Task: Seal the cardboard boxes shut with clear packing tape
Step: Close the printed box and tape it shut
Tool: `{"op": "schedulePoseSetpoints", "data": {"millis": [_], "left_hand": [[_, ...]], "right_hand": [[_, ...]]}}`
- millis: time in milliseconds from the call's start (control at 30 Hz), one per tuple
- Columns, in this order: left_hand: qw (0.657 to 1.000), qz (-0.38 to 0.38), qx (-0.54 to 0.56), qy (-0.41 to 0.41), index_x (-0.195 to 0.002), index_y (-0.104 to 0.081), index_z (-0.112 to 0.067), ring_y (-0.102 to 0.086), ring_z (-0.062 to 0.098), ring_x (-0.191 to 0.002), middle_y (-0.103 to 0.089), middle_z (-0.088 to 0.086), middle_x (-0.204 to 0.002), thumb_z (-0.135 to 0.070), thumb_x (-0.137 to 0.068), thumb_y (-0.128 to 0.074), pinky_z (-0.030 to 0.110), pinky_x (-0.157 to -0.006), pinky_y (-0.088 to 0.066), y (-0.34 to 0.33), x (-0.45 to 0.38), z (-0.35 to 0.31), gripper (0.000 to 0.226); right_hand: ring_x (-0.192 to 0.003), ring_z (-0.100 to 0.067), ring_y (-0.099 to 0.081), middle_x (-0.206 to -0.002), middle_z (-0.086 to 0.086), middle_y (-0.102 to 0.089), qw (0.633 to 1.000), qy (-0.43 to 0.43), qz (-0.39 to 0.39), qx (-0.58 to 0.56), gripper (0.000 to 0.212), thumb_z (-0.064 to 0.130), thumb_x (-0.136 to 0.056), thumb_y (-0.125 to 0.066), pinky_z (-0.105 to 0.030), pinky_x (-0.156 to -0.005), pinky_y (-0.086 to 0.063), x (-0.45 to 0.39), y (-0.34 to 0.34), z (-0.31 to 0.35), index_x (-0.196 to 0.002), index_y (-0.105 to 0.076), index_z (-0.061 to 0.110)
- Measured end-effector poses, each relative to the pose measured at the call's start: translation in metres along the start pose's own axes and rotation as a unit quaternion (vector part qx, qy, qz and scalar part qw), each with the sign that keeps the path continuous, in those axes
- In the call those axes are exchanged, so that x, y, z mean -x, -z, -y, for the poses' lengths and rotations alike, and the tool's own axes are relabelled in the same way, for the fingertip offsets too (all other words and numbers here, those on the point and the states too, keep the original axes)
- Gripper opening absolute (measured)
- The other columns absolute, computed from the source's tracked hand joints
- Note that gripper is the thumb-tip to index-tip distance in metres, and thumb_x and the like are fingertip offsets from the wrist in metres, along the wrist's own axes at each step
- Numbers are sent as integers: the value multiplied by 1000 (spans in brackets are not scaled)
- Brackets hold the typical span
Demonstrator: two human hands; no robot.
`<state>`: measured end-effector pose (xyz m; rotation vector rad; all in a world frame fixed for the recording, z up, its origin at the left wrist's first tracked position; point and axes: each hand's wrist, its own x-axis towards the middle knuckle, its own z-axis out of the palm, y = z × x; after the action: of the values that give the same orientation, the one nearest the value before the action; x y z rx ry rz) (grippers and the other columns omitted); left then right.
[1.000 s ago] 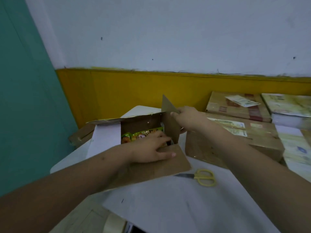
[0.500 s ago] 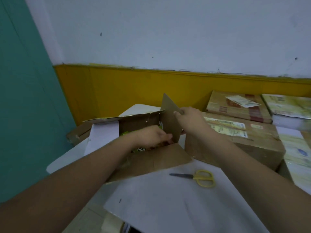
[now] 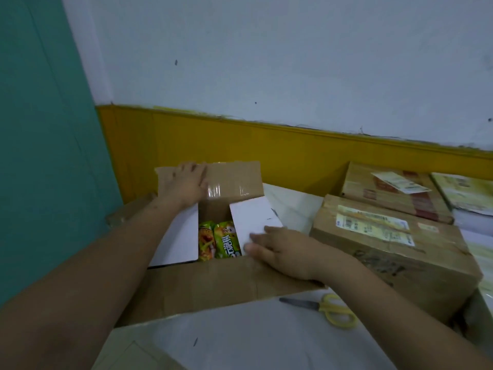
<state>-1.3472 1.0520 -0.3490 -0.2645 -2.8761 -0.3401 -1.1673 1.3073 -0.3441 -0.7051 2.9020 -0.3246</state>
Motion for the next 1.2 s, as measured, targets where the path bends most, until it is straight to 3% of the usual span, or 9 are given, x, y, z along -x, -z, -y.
{"op": "schedulePoseSetpoints", "data": {"millis": [200,300,467,600,767,900,1000,1100,1200], "left_hand": [[993,-88,-61,-49,-110,-65,-22,-58,27,-104,-65,6,-111,-31,-97,-60,43,-93,-43,64,37,26,17],[993,63,-14,-104,-102,-71,-28,-63,17,-91,-67,-4,-102,-64,-94,-53,42,-77,-55,69,83,28,41],[938,192,287,-7,-116,-73,-43,-56,15,-128,-64,-9,-134,-101,-67,-35,51,-115,-37,41,122,77,85],[820,175,532,114,-121,-72,-23,-52,19,-135,-65,3,-137,-88,-83,-24,43,-122,-24,45,132,84,89],[948,110,274,120,-156,-29,-32,-20,24,-153,-12,-2,-168,-48,-109,-29,39,-119,-22,22,147,31,50],[952,56,276,122,-162,-18,-24,-15,27,-154,-3,3,-170,-29,-111,-31,37,-121,-21,2,148,22,53],[897,-89,386,196,-147,-46,-17,-49,28,-135,-48,7,-150,-23,-108,-43,45,-112,-41,6,162,32,40],[776,-341,440,297,-117,-51,-12,-55,15,-97,-54,4,-114,-17,-100,-54,29,-85,-47,0,233,24,18],[752,-238,481,382,-113,-46,-13,-55,19,-91,-47,4,-105,-32,-95,-67,31,-79,-47,-33,311,-4,34]], "right_hand": [[-122,0,-48,-144,24,-46,996,11,36,-77,79,80,-73,-39,-17,-96,-38,43,33,15,-145,-39,49],[-99,15,-50,-122,37,-55,996,63,67,22,63,72,-77,-61,-7,-81,-41,69,39,28,-135,-43,57],[-87,0,-60,-95,16,-67,980,21,-175,-87,29,50,-82,-72,-22,-72,-49,12,53,17,-103,-70,30],[-139,-29,-33,-155,-2,-33,981,-58,-172,74,77,60,-88,-62,-46,-109,-38,-60,30,-8,-153,-32,30],[-153,-28,7,-166,-14,2,994,-87,-23,54,68,51,-105,-8,-42,-124,1,-99,-27,-35,-158,-8,10],[-153,-25,7,-166,-11,8,988,-127,-16,81,73,54,-102,-2,-50,-123,3,-98,-28,-37,-158,0,7],[-152,-28,-12,-165,-10,-12,976,-80,-165,117,61,44,-106,-19,-55,-121,-4,-69,-24,-10,-153,-28,6],[-116,-30,-56,-128,-13,-61,899,95,-426,32,40,28,-103,-37,-43,-101,-43,-26,-38,34,-119,-65,4],[-88,-26,-58,-101,-9,-66,866,203,-456,12,28,18,-102,-44,-37,-77,-47,9,-67,67,-101,-69,5]]}}
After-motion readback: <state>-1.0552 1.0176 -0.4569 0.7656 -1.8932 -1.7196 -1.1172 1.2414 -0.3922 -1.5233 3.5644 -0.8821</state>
